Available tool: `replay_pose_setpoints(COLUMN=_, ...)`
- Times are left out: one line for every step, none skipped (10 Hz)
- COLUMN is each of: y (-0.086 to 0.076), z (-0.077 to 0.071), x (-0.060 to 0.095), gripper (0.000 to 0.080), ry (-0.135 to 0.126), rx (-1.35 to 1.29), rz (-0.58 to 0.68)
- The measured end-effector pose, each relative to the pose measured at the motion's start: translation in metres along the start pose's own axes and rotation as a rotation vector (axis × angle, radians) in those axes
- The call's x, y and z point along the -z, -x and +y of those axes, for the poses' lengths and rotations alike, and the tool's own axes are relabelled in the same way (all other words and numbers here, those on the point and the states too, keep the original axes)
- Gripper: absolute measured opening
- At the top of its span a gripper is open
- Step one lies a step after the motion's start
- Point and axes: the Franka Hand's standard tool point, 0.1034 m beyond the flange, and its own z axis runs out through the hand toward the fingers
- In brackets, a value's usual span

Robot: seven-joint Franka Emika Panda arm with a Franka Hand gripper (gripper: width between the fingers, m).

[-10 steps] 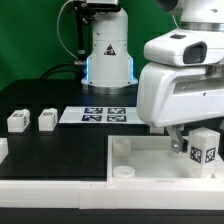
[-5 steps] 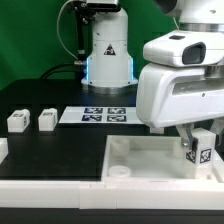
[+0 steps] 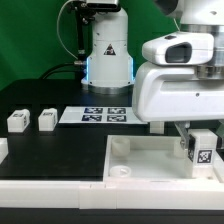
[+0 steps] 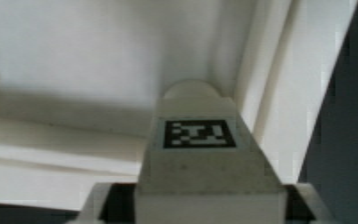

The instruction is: Assemble one leg

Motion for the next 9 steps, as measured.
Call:
replay_pose_setpoints(y=0.0, z=-0.001, x=0.0, gripper=0.0293, ry=-0.002, rx=-0.112, rz=0.0)
replay_pose_setpoints(y=0.0, z=-0.002, x=0.0, gripper=0.0294, ry=-0.009, rx=-0.245, rz=-0.003)
replay_pose_setpoints(y=0.0, z=0.0, x=0.0, gripper=0.0294, ry=-0.01, rx=-0.388, rz=-0.004)
replay_pose_setpoints(y=0.0, z=0.005, x=0.0, gripper=0.0294, ry=0.002, rx=-0.498, rz=-0.001)
replay_pose_setpoints(y=0.0, z=0.009, x=0.0, gripper=0.0297, ry=0.009, rx=-0.541, rz=-0.003)
replay_pose_setpoints(y=0.001, z=0.015, x=0.0, gripper=0.0297, ry=0.019, rx=-0.64, rz=-0.018)
replay_pose_setpoints(y=0.003, z=0.023, x=0.0, gripper=0.0303, ry=0.033, rx=-0.726, rz=-0.028)
replay_pose_setpoints(y=0.003, z=0.026, x=0.0, gripper=0.0307, ry=0.04, rx=-0.775, rz=-0.025)
replay_pose_setpoints(y=0.003, z=0.028, x=0.001, gripper=0.0307, ry=0.042, rx=-0.768, rz=-0.022)
